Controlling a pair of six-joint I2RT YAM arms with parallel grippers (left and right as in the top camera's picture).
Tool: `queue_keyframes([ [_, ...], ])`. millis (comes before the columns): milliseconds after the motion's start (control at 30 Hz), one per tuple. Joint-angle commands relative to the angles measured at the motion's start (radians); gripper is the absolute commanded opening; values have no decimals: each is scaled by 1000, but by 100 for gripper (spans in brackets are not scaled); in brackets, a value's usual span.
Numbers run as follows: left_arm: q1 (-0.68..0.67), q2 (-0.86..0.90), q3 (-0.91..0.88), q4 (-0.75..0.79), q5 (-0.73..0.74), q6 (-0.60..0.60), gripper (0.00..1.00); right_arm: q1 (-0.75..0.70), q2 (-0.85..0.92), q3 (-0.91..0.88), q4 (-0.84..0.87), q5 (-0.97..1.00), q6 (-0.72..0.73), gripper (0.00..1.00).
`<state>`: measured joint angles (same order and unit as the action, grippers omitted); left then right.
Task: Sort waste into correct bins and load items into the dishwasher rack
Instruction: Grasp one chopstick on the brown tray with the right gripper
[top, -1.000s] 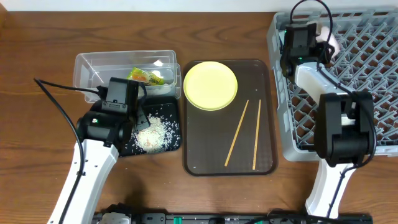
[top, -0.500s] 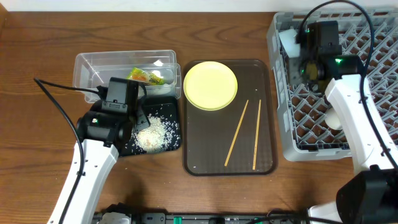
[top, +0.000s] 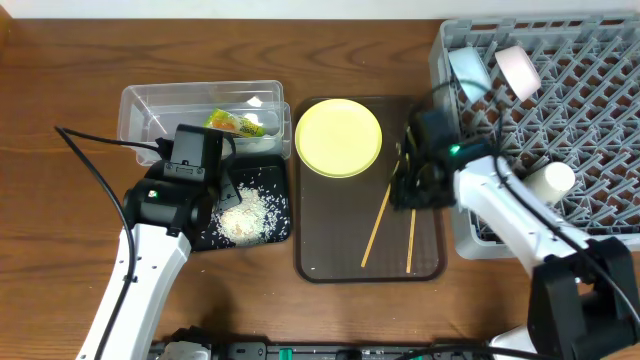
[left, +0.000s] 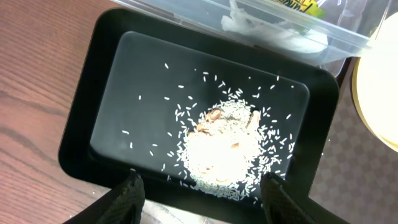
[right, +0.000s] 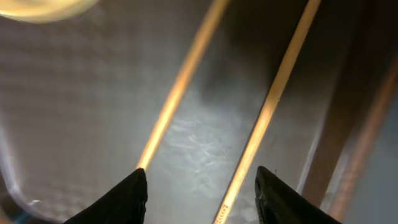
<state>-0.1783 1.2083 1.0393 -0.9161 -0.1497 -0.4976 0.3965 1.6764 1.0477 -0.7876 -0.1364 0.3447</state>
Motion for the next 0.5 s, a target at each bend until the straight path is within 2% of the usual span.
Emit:
queue_keyframes([
  [0, 5, 2, 12, -3, -16, -5, 63, 26, 4, -80, 42, 65, 142, 51],
  [233, 5, 2, 12, -3, -16, -5, 63, 42, 4, -193, 116, 91, 198, 39],
  [333, 5, 2, 12, -3, -16, -5, 63, 42, 4, -201, 119, 96, 201, 16],
  [467, 5, 2, 12, -3, -16, -5, 63, 42, 3, -191, 119, 95, 201, 2],
])
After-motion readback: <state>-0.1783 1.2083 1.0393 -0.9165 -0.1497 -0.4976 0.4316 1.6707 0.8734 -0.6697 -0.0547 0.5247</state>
